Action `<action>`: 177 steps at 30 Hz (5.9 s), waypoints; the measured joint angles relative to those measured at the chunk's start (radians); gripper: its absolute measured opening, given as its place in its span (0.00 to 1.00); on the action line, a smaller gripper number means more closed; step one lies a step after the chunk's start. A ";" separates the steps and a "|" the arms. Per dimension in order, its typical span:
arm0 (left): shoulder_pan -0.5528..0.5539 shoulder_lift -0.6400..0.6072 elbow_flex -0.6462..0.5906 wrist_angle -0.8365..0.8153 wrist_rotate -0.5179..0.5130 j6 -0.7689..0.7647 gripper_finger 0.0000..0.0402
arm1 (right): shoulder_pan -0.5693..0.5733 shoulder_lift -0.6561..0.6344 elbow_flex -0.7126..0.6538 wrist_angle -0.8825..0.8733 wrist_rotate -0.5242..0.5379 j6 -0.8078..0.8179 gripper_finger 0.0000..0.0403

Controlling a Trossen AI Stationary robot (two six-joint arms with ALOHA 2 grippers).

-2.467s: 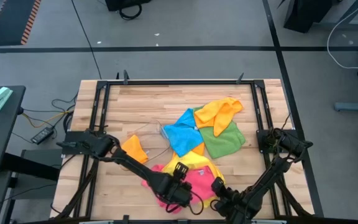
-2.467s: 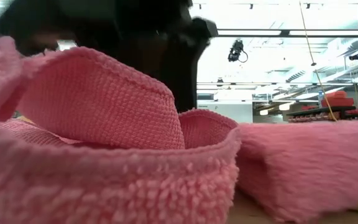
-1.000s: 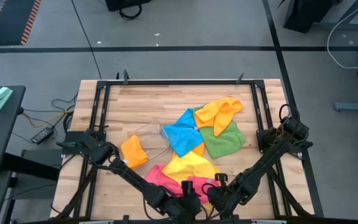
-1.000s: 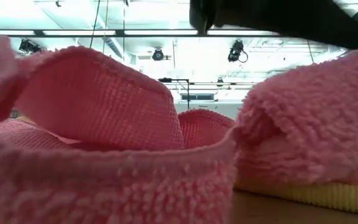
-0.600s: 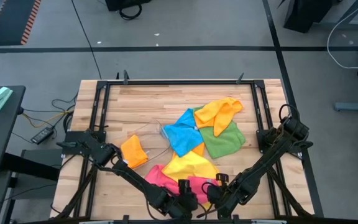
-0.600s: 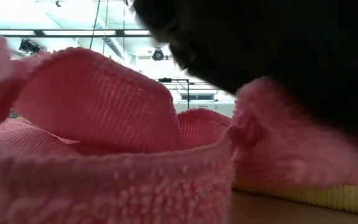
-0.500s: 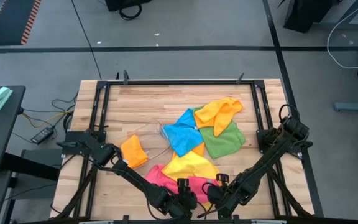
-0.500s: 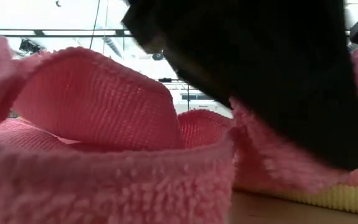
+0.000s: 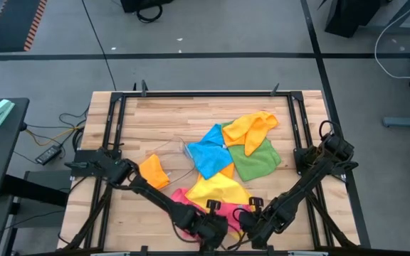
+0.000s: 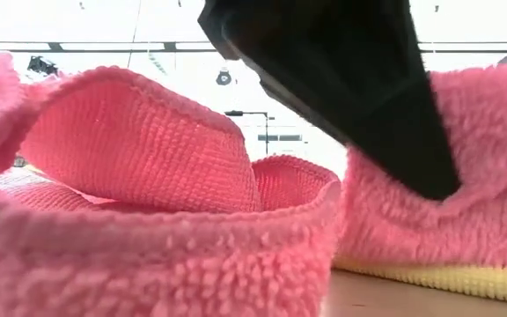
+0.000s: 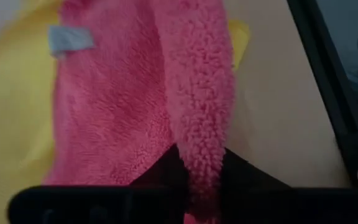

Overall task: Fold microfiber towels
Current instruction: Fold the top pink microfiber cloth

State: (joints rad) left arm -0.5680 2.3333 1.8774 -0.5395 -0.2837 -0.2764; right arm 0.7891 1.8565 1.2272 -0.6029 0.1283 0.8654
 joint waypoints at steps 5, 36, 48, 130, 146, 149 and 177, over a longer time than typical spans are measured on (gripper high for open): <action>0.038 0.000 0.000 -0.073 0.080 -0.050 0.06 | -0.013 0.000 -0.007 0.005 0.012 -0.035 0.02; 0.083 -0.048 0.000 -0.193 0.044 0.028 0.37 | -0.132 -0.056 -0.008 -0.069 -0.100 -0.151 0.33; 0.087 -0.076 -0.003 -0.211 -0.058 0.064 0.30 | -0.119 -0.084 -0.008 -0.098 -0.029 -0.208 0.39; 0.033 -0.212 -0.342 0.416 0.030 0.420 0.20 | -0.047 -0.027 -0.334 0.613 0.372 -0.363 0.39; 0.158 -0.235 -0.512 0.506 0.094 0.146 0.14 | -0.026 -0.028 -0.281 0.605 0.480 -0.391 0.39; 0.163 -0.235 -0.512 0.441 0.078 0.088 0.13 | -0.021 -0.028 -0.234 0.545 0.473 -0.398 0.39; 0.123 -0.233 -0.512 0.407 0.076 -0.060 0.10 | 0.024 0.062 -0.062 0.348 0.471 -0.827 0.65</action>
State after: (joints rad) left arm -0.4454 2.1002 1.3659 -0.1326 -0.2081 -0.3365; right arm 0.8136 1.9189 1.1653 -0.2546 0.5995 0.0380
